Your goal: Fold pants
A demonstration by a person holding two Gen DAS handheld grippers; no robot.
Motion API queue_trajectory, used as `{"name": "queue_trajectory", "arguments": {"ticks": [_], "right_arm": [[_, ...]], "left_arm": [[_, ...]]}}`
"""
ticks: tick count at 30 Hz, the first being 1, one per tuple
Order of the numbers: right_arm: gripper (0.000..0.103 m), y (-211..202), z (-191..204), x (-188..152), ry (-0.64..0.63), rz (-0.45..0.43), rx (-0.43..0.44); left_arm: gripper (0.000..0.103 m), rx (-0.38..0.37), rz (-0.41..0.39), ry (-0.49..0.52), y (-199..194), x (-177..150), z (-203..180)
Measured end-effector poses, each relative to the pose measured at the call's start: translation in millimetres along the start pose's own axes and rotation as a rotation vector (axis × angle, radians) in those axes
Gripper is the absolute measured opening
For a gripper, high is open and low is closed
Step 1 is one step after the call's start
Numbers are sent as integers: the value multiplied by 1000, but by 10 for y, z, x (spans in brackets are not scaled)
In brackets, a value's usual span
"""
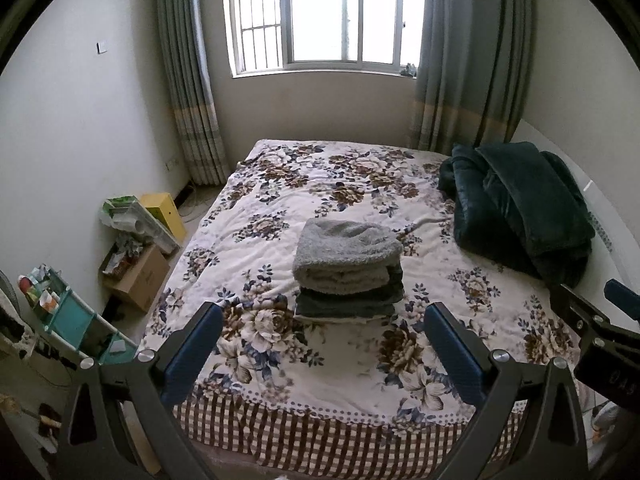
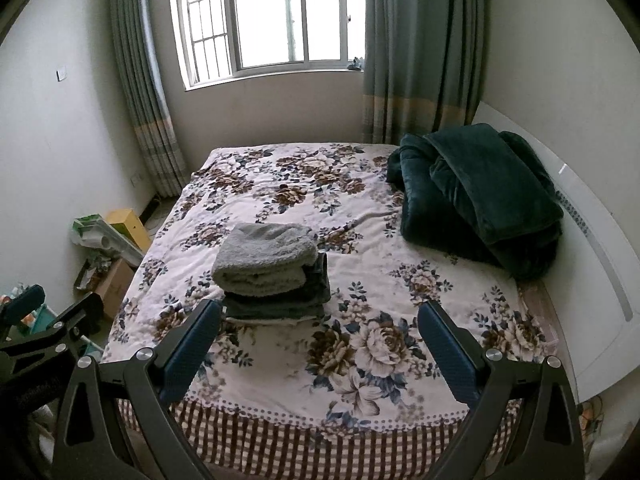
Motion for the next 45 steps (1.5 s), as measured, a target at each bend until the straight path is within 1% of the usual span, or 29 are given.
{"name": "queue_trajectory", "arguments": {"ticks": [27,45], "right_arm": [[101,-19,66,-3,-7,9,8],[102,-24,65,17,-14,5,14]], "left_arm": [[103,36,-25,-12,-19,45,105],[103,36,-28,-12,-39,80,132]]}}
Point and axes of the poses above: each gripper's, at about its wrist camera, not at the fingertips, and y roughly the way its jaws point, z to its left, x to its top, the point moved 2 cm from there along y, roughly the way its jaws point, and after that the axes turned 10 degrees about -y, right-handed, at the moved point
